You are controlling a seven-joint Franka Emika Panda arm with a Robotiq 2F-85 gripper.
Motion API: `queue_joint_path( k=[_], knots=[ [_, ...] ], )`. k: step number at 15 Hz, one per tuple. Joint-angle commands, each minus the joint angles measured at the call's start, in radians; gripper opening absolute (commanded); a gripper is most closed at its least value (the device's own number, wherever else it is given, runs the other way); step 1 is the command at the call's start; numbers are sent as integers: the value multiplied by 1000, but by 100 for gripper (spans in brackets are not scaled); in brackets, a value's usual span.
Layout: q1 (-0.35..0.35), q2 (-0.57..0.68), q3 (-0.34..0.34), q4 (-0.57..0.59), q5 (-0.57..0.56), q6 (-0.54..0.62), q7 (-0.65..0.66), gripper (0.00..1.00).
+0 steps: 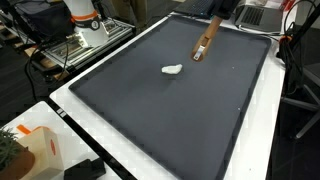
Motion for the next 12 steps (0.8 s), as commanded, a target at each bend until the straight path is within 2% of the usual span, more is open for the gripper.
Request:
queue_joint_path(
  k=[1,4,5,12],
  knots=[
    [1,17,-1,24,0,-15,17,47],
    [1,45,-4,61,0,-26,31,47],
    [1,46,-4,64,0,-28,32,22],
    [-7,97,-6,106,33,-35,144,22]
  ],
)
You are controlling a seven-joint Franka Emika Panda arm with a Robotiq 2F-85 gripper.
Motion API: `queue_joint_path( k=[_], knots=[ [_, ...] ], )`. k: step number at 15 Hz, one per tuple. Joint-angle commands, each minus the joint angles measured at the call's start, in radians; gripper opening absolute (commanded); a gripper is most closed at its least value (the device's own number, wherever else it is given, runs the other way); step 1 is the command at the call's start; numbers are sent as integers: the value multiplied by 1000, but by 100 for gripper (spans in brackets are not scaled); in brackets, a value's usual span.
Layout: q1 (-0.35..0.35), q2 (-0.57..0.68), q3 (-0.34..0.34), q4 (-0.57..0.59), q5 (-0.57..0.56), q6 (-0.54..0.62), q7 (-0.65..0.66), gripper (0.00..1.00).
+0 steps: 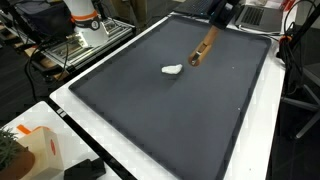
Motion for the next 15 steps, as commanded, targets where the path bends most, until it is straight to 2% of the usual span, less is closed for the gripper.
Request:
queue_joint_path(
  k=[1,9,15],
  knots=[
    [-5,28,2,43,25,-5,52,22],
    [0,41,4,54,21,65,79,22],
    [32,62,-12,53,-44,25,49,22]
  ],
)
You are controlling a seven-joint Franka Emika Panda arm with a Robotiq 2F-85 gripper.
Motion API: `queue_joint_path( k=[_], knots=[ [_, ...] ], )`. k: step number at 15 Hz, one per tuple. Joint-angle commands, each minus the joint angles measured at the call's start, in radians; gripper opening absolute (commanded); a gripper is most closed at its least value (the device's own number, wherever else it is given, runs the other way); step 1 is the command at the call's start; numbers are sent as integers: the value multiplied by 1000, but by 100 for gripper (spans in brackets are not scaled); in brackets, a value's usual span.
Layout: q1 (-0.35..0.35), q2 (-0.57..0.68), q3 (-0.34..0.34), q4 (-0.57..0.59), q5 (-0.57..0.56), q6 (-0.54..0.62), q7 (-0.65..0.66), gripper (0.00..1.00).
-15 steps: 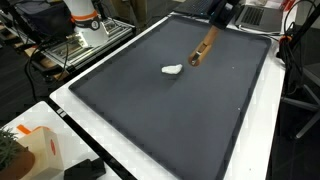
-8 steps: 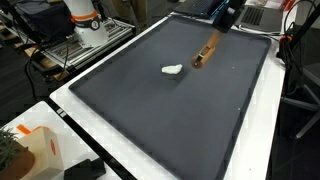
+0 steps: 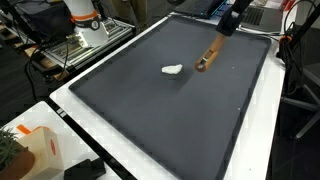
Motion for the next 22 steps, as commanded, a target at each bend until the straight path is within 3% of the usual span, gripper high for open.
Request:
queue_joint_path(
  k=[1,22],
  knots=[
    [21,26,-12,32,-33,-40,-11,22],
    [106,115,-11,79,-89,-170,-131,22]
  ],
)
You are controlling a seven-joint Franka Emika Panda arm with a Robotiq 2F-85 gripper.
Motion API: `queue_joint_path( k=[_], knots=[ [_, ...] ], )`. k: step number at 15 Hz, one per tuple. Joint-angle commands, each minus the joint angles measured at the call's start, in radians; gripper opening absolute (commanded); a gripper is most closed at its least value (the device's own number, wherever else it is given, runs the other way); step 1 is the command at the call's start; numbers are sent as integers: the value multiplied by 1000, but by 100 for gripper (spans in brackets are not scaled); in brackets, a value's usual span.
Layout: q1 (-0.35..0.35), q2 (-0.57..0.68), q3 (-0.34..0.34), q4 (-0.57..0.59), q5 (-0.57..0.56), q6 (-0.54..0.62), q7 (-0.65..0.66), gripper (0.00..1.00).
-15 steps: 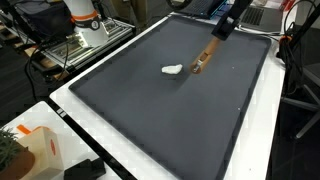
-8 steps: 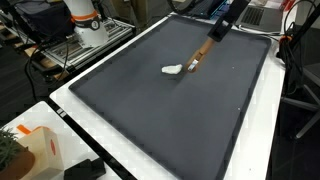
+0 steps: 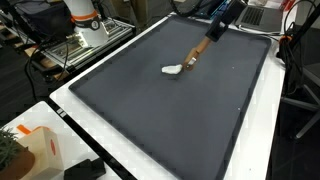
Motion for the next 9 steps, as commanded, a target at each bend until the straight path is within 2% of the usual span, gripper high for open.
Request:
queue_joint_path(
  k=[1,5,9],
  knots=[
    [24,26,-5,43,-24,-35,-29,22],
    [49,-33,-7,-21,-72,-17,-145,22],
    [45,-149,10,-151,-130,11,-387,22]
  ],
)
